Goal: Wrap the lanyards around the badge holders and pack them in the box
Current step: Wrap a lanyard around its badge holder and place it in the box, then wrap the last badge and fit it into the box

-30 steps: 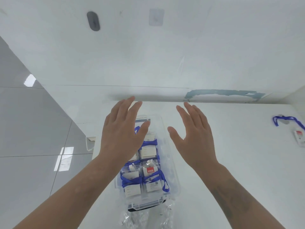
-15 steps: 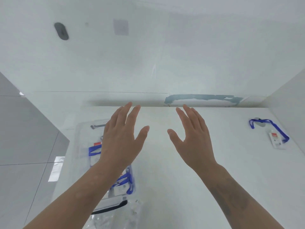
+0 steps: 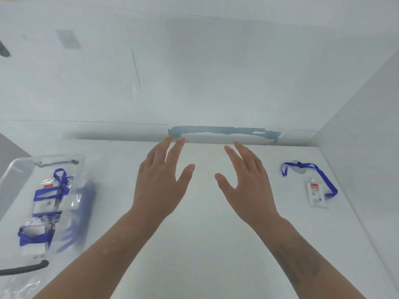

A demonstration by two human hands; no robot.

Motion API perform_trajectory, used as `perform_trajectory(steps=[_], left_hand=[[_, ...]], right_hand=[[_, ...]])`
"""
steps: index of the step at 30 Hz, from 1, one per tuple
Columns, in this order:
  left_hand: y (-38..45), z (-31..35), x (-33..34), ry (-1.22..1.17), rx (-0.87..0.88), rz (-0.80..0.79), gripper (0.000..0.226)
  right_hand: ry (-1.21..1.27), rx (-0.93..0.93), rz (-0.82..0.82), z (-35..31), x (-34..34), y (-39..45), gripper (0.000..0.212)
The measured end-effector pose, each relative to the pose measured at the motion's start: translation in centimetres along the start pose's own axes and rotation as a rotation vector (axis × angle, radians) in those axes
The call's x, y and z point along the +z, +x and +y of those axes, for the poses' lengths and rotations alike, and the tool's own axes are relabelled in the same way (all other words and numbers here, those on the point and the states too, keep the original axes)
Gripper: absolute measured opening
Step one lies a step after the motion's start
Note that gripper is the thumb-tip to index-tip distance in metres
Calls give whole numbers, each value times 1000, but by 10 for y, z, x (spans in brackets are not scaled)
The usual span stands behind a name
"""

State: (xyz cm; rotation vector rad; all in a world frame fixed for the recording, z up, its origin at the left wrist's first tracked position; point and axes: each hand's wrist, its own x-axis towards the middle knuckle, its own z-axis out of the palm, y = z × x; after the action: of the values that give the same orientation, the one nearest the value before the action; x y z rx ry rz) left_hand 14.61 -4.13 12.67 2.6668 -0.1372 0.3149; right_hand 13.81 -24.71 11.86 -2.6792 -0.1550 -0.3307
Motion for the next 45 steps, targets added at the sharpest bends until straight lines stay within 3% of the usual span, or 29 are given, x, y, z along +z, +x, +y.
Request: perform_trajectory(steps=[14, 30, 37, 45], left_hand=[[5, 106, 91, -60, 45, -135, 61], [41, 253, 229, -143, 289, -385, 53], [60, 283, 308, -107, 202, -585, 51], [77, 297, 374, -100, 59, -718, 52]], right_hand=[[6, 128, -67, 119, -28, -18, 59], [49, 534, 38, 274, -66, -60, 52], [176, 772, -19, 345, -34, -43, 49], [149, 854, -44, 404, 5, -10, 49]])
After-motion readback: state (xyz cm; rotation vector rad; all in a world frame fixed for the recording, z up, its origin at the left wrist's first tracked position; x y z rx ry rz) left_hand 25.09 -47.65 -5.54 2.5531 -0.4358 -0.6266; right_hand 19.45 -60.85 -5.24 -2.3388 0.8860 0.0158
